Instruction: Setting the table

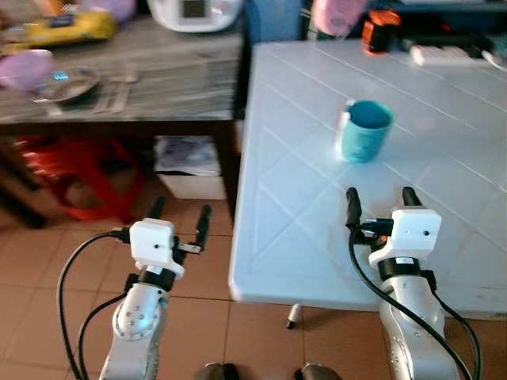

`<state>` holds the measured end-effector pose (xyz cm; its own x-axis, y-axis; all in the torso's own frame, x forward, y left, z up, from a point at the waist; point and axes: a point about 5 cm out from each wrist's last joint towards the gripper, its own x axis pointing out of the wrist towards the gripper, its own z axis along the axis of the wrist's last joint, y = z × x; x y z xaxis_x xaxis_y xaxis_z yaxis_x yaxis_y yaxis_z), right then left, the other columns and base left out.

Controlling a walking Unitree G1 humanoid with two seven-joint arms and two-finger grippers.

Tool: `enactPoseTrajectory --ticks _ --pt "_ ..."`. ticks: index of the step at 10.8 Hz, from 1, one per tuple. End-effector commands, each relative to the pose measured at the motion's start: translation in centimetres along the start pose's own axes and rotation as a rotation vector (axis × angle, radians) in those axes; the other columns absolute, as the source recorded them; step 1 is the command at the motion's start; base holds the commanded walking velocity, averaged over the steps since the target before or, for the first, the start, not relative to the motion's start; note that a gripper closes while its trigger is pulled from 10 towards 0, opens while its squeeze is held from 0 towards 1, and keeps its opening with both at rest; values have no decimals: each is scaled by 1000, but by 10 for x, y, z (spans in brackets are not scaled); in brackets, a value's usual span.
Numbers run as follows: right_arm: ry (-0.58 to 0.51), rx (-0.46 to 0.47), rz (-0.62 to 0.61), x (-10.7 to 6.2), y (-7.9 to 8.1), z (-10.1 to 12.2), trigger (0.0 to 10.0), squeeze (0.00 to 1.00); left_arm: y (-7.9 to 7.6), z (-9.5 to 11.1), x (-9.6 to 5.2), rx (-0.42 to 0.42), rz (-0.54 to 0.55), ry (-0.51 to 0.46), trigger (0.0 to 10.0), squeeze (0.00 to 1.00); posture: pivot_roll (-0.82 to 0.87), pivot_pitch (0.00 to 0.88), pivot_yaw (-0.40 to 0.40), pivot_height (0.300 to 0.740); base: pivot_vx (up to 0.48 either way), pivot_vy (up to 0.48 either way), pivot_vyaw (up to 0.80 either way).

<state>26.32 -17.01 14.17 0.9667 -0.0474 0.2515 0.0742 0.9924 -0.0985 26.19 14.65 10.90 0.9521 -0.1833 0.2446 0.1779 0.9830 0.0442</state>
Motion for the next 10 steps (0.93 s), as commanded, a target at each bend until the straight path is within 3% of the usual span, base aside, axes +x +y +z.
enactPoseTrajectory --ticks 1,5,7,10 --pt "11 11 -16 -1 -1 -1 10000 0 1 -1 -1 1 -11 9 10000 0 -108 181 90 740 0 0 0" --pt "36 6 -114 1 -11 -3 10000 0 -3 1 2 -11 -48 0 10000 0 -108 186 98 740 0 0 0" --pt "37 12 -111 9 -8 -4 10000 0 -7 3 5 -19 -66 -6 10000 0 -106 194 106 740 0 0 0" --pt "24 33 -117 42 1 0 10000 0 -8 0 1 -20 -88 14 10000 0 -94 216 116 740 0 0 0"
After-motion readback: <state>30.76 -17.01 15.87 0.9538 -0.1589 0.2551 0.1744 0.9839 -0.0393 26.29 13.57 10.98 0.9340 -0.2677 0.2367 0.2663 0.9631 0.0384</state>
